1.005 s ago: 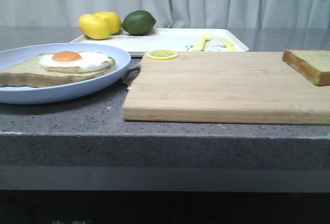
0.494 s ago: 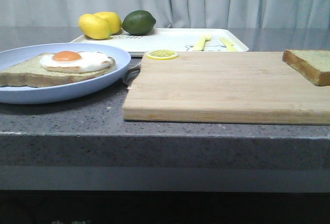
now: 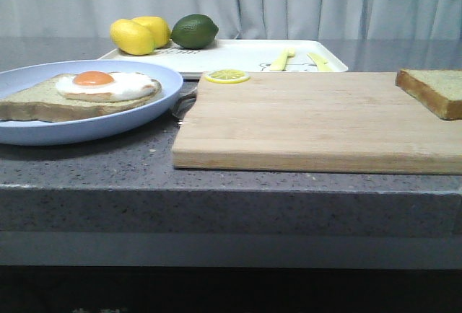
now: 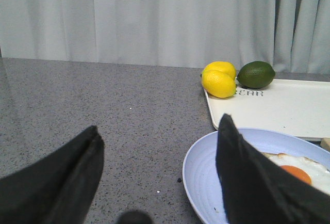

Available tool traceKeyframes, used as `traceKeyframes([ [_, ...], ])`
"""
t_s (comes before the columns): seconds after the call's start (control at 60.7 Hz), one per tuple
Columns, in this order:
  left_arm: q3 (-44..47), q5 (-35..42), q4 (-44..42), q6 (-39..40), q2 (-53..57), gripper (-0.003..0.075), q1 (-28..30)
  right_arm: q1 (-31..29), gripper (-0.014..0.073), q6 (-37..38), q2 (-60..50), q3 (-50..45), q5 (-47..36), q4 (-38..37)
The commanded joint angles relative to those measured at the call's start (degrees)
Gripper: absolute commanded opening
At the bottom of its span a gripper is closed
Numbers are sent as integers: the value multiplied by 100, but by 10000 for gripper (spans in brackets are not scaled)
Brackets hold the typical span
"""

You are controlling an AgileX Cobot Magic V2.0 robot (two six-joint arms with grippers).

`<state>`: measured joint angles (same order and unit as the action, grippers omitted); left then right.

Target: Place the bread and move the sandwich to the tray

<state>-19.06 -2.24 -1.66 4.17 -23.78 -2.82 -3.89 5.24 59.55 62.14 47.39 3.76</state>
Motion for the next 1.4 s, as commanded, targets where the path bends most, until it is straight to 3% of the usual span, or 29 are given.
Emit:
traceKeyframes([
  [0.0, -221, 525, 36, 46, -78, 449, 4, -333, 641, -5, 322, 436, -80, -117],
  [0.231, -221, 525, 36, 46, -78, 449, 4, -1262, 641, -68, 1386, 546, -95, 345],
  [0.511, -221, 525, 36, 46, -78, 449, 4, -1778, 641, -1866, 2320, 546, 184, 2697],
  [0.939, -221, 525, 36, 46, -78, 449, 4, -1874, 633, -2432, 3064, 546, 690, 3428],
  [1.005, -221, 525, 36, 46, -78, 449, 4, -1874, 568, -2432, 3082, 546, 757, 3503],
  [1.236, -221, 525, 36, 46, -78, 449, 4, -1874, 21, -2425, 2938, 554, 781, 3580],
  [1.334, -221, 525, 36, 46, -78, 449, 4, -1874, -76, -2425, 2780, 554, 781, 3592],
  [1.384, -221, 525, 36, 46, -78, 449, 4, -1874, -64, -2425, 2673, 554, 775, 3611],
])
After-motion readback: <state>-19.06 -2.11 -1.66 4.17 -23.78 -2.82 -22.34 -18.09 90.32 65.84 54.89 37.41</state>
